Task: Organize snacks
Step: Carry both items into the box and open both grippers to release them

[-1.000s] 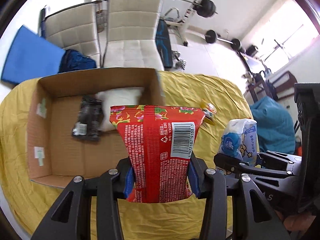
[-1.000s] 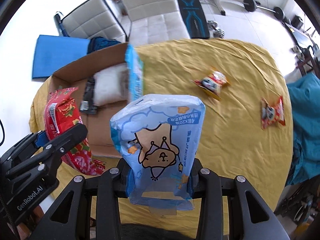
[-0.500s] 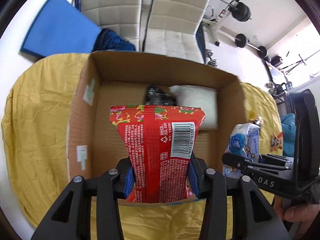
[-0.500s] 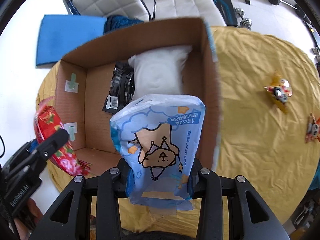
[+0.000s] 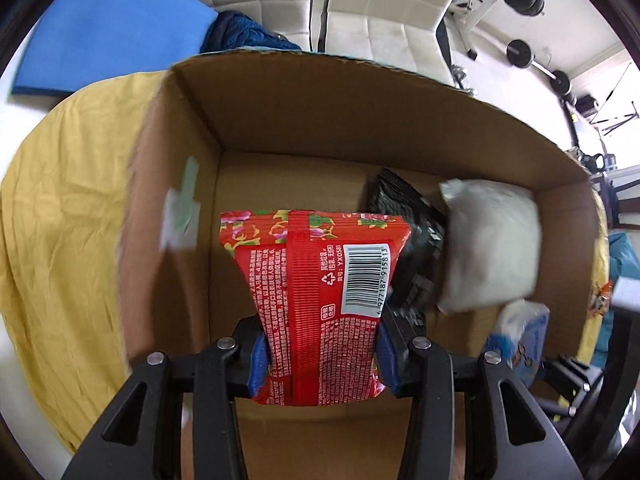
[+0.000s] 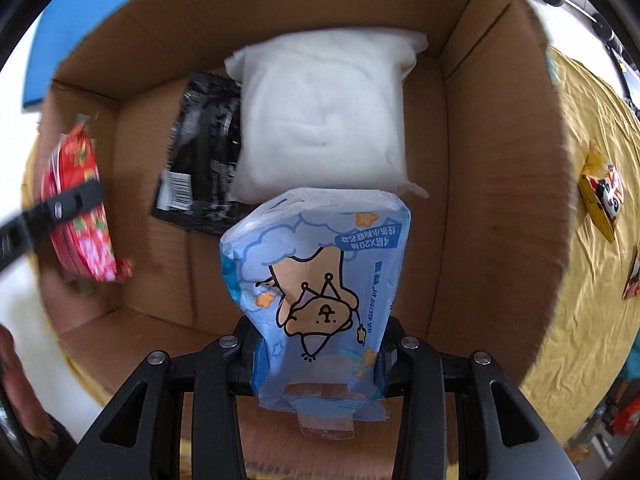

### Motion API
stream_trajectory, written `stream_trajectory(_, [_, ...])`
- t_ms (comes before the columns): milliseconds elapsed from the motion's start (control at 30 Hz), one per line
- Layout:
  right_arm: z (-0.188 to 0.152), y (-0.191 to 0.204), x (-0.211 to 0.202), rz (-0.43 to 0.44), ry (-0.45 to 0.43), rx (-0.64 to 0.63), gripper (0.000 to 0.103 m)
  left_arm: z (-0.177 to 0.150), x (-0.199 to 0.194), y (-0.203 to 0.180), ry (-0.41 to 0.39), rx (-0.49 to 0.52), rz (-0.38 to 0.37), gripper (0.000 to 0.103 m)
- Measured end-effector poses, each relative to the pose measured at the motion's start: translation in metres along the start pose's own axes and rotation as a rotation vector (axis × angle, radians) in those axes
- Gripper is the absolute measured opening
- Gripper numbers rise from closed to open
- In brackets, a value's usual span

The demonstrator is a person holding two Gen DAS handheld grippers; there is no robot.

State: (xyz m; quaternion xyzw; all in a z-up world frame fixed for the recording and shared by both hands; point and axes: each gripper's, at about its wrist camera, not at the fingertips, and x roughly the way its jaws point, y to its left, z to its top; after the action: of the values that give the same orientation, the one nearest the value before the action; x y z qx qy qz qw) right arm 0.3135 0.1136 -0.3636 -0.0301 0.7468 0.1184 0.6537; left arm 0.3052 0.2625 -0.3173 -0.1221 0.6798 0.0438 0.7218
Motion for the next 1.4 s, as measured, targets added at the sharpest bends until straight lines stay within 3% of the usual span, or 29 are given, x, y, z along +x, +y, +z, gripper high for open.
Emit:
stream_trajectory(233, [0.006,0.001,0.029,-0.018,0.037,-0.001,0.042,0.019,0.035,-0.003,0.063,0.007,0.022,0.041])
stream_trajectory(533, [0.008,-0.006,0.043,-0.024,0.028,0.028,0.047,0.03,0.044,-0.013,0.056,0.077,0.075,0.041])
stream_trajectory(933, [0.007,-0.002,0.043,-0.024,0.038,0.054,0.064,0.051,0.048,-0.003,0.122,0.067,0.081,0.044])
stream_trajectory(1167, [0.013,0.005,0.033,0.011,0.033,0.045,0.085,0.046,0.039,-0.001,0.127,0.059,0.083,0.045])
stream_trajectory(1267, [0.015,0.012,0.021,0.006,0.019,0.037,0.087,0.041,0.032,-0.003,0.119,0.073,0.094,0.053])
stream_trajectory(1400, [0.006,0.02,0.007,-0.002,-0.008,0.03,0.087,0.034,0.019,-0.004,0.098,0.07,0.091,0.056])
